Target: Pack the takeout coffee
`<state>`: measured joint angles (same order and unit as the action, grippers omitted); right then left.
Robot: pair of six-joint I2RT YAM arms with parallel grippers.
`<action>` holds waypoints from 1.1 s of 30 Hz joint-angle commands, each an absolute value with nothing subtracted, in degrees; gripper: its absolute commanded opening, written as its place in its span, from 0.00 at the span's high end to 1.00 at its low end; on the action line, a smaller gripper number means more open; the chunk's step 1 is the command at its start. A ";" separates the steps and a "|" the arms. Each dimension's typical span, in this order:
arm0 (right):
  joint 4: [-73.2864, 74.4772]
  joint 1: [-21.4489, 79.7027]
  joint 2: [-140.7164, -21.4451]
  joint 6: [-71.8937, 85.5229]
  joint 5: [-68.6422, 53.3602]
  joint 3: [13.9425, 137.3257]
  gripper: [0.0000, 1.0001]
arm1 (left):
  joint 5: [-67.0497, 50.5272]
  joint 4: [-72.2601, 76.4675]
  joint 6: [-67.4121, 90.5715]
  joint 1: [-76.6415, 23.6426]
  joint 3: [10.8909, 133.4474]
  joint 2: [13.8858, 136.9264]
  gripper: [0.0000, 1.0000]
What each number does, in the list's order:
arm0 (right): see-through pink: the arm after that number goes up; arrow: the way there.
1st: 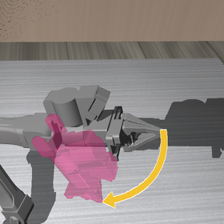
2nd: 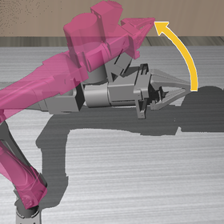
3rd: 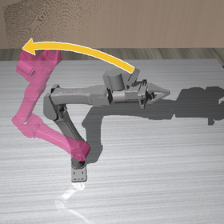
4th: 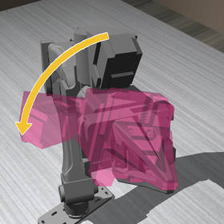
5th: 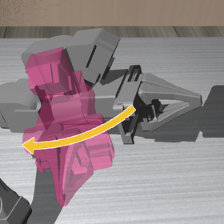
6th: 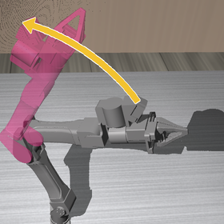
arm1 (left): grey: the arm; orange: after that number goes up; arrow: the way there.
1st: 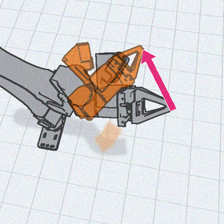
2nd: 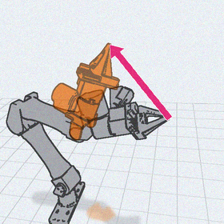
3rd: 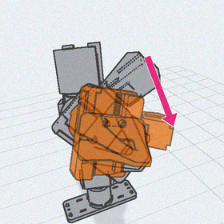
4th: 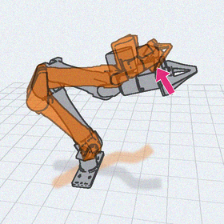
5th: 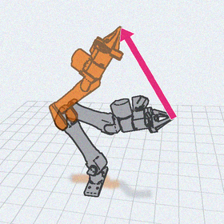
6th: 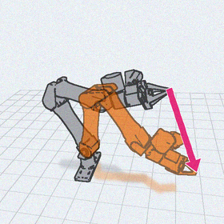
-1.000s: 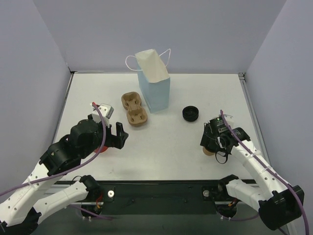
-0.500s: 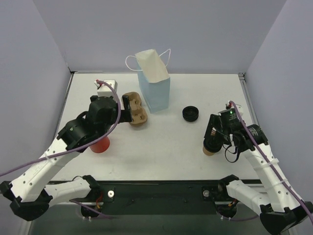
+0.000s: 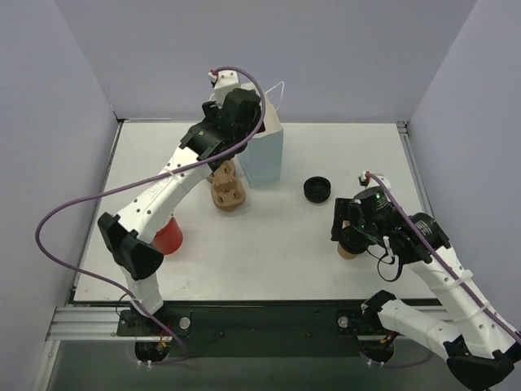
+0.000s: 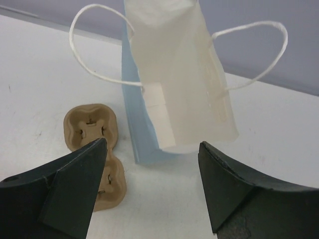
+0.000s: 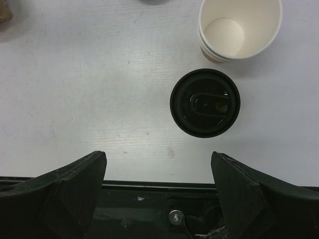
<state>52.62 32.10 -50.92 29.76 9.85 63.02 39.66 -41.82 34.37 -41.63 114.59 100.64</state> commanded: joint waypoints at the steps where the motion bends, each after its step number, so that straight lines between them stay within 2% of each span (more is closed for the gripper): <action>1: 54.32 33.84 -51.94 29.44 11.51 63.37 0.11 | 41.40 -43.50 35.95 -40.08 124.70 107.04 0.17; 9: 54.14 34.37 -52.21 27.77 12.92 63.02 0.11 | 42.18 -46.58 36.39 -39.29 132.10 115.92 0.23; 16: 53.61 34.45 -52.38 27.42 12.57 61.70 0.11 | 45.61 -48.60 36.74 -39.11 131.40 117.42 0.24; 23: 53.26 34.45 -52.12 27.42 12.48 61.52 0.11 | 42.63 -46.06 35.87 -38.06 127.27 117.42 0.31; 28: 53.00 34.45 -52.38 27.25 12.57 61.61 0.11 | 40.17 -44.48 34.89 -37.53 126.83 117.95 0.42; 30: 52.91 34.45 -52.56 27.16 12.66 61.87 0.11 | 38.94 -44.04 34.28 -37.35 126.91 118.21 0.52; 33: 52.91 34.45 -52.82 27.16 12.83 61.88 0.11 | 38.32 -43.42 33.23 -37.27 126.91 118.13 0.60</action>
<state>52.47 34.20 -52.31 28.16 11.16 61.89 40.14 -46.61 35.07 -37.69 126.34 118.15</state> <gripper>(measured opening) 0.890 0.446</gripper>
